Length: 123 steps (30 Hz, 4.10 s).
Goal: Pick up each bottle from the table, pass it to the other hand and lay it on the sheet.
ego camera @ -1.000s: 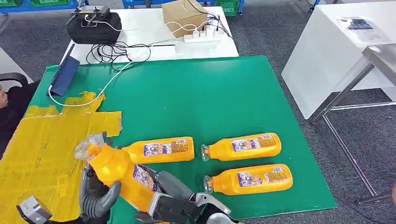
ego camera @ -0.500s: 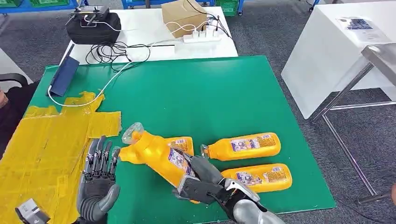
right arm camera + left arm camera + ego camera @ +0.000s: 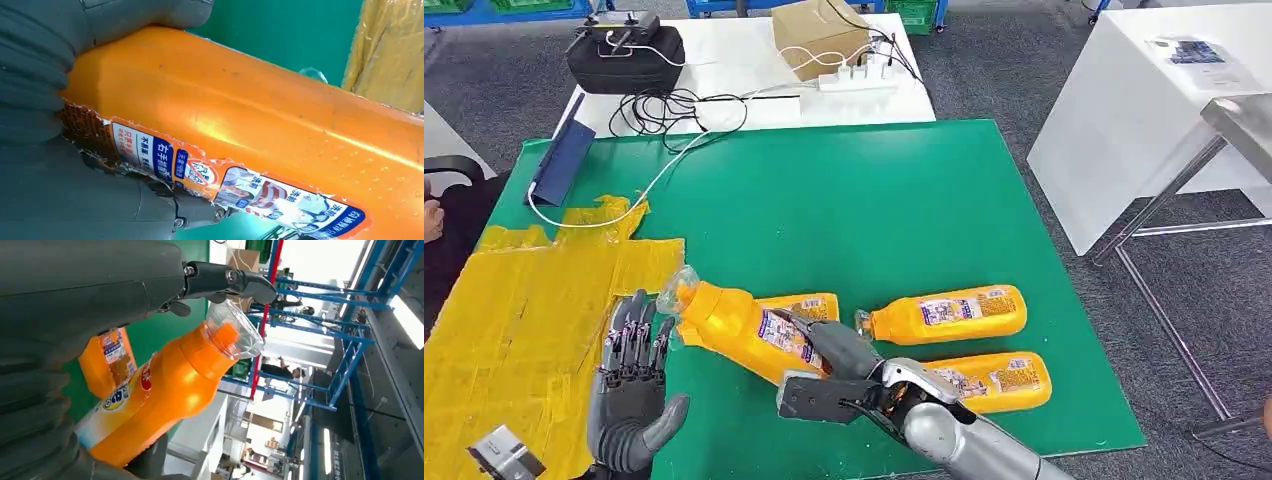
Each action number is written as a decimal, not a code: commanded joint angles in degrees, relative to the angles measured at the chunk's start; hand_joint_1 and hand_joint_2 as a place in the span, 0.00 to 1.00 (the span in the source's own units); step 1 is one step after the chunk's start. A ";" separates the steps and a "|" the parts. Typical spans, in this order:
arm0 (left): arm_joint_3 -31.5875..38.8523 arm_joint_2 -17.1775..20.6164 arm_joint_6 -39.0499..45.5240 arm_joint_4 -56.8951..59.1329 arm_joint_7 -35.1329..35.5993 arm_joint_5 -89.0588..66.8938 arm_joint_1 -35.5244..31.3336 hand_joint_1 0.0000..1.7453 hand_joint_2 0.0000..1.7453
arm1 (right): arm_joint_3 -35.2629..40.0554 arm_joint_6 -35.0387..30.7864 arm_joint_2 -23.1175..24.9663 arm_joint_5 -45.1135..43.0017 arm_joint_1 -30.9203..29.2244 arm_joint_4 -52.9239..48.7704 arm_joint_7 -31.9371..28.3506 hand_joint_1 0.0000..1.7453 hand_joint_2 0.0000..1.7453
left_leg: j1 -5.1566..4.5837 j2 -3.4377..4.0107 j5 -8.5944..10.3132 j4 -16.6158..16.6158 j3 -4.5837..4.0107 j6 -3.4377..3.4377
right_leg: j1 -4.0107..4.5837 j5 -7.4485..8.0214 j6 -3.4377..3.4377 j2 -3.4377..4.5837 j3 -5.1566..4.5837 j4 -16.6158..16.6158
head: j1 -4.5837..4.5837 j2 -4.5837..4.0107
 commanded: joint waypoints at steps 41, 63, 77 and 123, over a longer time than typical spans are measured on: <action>-0.35 0.29 0.45 2.78 1.65 3.27 -0.53 1.00 1.00 | 9.16 -6.41 8.89 6.05 1.51 3.80 -3.01 1.00 1.00 | 0.00 0.10 -0.07 -0.14 0.34 0.06 | 0.04 -0.06 -0.14 -0.01 0.25 -0.10 | 0.00 0.00; -3.64 1.91 -5.43 2.14 0.83 7.11 -1.15 1.00 1.00 | 13.74 -3.76 12.46 4.85 -3.86 16.16 -0.57 1.00 1.00 | 0.01 -0.07 -0.05 -0.16 0.42 0.08 | 0.06 -0.11 -0.15 -0.21 0.34 -0.14 | 0.00 0.00; -3.81 1.91 -3.38 2.59 0.53 3.00 -1.59 0.00 1.00 | 17.26 -2.26 14.23 5.13 -6.60 19.75 -0.40 1.00 1.00 | -0.01 -0.08 -0.02 -0.12 0.28 0.06 | 0.03 -0.10 -0.12 -0.20 0.20 -0.08 | 0.00 0.00; 3.95 7.84 18.14 -2.33 3.83 -36.80 -10.70 1.00 1.00 | -8.85 -11.47 6.39 8.70 0.05 -3.08 -2.10 0.00 1.00 | 0.02 -0.24 0.04 -0.03 0.09 0.06 | 0.05 -0.07 -0.11 -0.32 0.10 0.01 | 0.02 0.00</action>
